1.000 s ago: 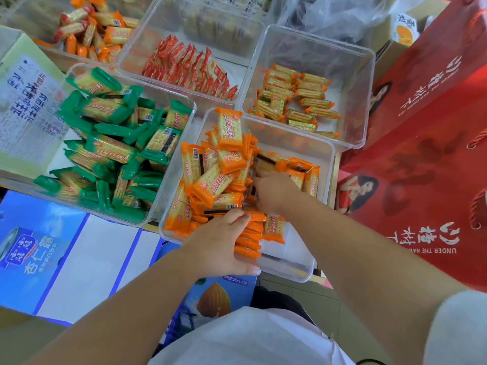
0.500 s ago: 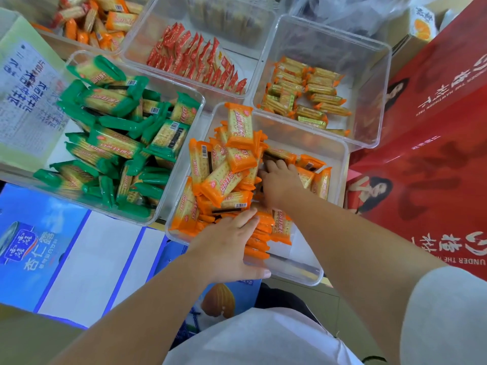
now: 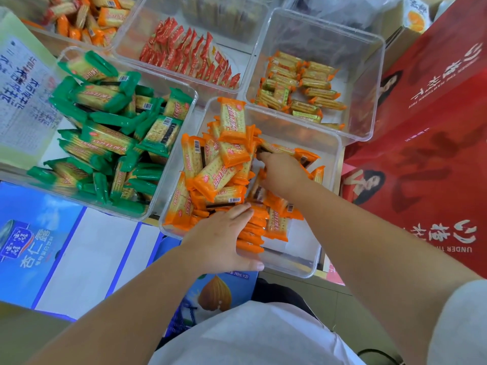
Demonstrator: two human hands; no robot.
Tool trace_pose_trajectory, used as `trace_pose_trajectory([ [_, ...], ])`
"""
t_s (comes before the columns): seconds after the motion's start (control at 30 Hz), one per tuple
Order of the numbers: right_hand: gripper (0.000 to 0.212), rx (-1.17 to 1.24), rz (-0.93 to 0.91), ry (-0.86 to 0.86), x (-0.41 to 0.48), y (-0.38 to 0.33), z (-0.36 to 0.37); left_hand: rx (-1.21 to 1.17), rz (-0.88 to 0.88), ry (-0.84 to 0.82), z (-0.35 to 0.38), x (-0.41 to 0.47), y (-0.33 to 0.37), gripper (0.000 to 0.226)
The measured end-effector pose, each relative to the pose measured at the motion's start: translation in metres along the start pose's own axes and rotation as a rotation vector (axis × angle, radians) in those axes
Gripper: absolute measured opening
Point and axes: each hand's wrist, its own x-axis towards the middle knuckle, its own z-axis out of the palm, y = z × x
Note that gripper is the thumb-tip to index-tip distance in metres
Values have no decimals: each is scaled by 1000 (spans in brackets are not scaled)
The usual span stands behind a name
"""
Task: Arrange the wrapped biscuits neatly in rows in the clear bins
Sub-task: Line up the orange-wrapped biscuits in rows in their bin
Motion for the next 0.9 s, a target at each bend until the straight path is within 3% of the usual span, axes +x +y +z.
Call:
trace_pose_trajectory([
  [0.33, 38, 234, -75, -87, -52, -15, 11, 34, 13, 25, 1, -2, 0, 126],
  [0.53, 73, 344, -92, -176, -83, -16, 18, 95, 53, 57, -3, -6, 7, 124],
  [0.67, 71, 341, -109, -205, -84, -9, 19, 129, 68, 5, -9, 0, 11, 127],
  [0.77, 52, 352, -155, -42, -82, -5, 15, 173, 53, -17, -9, 4, 11, 130],
  [0.83, 39, 156, -108, 184, -79, 4, 10, 179, 49, -20, -8, 4, 10, 130],
  [0.9, 39, -115, 83, 286, -78, 15, 3, 170, 42, -24, -6, 3, 9, 130],
])
